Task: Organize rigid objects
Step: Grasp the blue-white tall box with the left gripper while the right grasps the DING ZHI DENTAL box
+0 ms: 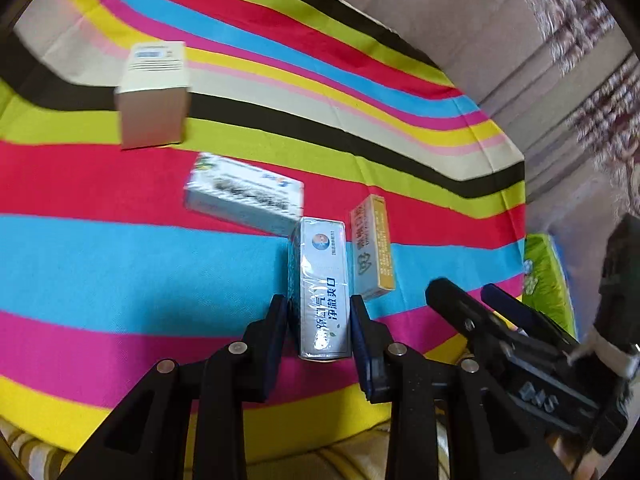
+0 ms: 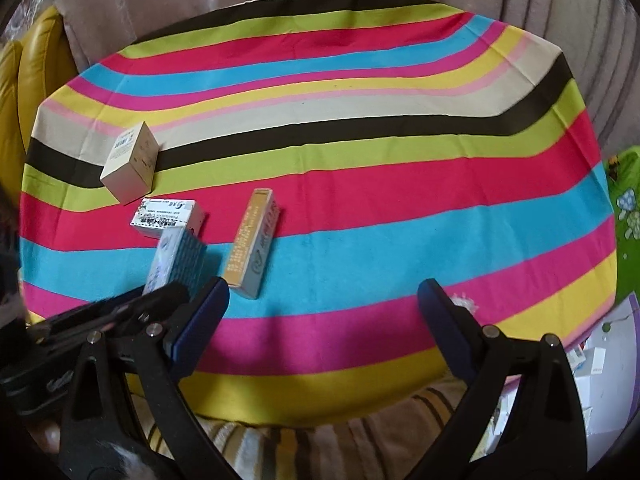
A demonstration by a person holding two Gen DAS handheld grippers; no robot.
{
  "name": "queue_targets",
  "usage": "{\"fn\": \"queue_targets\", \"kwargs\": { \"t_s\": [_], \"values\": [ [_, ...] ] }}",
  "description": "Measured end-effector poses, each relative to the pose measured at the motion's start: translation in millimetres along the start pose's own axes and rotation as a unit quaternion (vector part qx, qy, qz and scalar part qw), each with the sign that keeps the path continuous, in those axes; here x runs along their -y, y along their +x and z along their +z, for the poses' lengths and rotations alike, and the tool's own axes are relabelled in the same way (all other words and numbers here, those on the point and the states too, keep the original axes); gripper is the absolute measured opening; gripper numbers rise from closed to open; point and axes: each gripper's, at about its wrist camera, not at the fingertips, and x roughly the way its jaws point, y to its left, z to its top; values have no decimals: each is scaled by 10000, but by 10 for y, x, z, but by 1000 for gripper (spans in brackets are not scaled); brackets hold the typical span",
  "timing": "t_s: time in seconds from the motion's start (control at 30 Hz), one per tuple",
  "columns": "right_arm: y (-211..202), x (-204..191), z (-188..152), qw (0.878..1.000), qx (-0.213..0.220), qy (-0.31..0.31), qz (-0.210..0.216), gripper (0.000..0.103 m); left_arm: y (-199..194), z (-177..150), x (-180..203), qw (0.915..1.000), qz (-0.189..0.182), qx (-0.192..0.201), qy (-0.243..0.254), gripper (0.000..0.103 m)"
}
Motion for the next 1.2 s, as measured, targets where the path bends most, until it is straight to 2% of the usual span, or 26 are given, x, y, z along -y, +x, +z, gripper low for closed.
{"fn": "queue_targets", "kwargs": {
  "t_s": [0.17, 0.27, 0.43, 0.5, 0.6, 0.8, 1.2],
  "values": [
    [85, -103, 47, 9999, -59, -148, -67, 95, -179, -88, -141, 9995, -97, 188, -214, 32],
    [156, -171, 88, 9995, -105, -267, -97, 91, -162, -82, -171, 9994, -149, 157, -277, 32],
    [320, -303, 186, 9987, -223, -456, -107, 72, -126, -67, -158, 9993, -173, 151, -280, 32],
    [357, -329, 198, 9985, -239, -493, 0, 71, -105, -65, -176, 9993, -190, 125, -300, 32],
    [408, -353, 214, 9981, -315, -521, 96, 59, -82, -69, -177, 9992, -209, 107, -323, 32],
    [474, -345, 190, 9975, -466, -492, 199, 55, -75, -69, -208, 9991, -227, 80, -336, 32],
    [632, -435, 231, 9956, -636, -665, 192, 55, -25, -58, -228, 9991, -219, 21, -366, 32]
  ]
}}
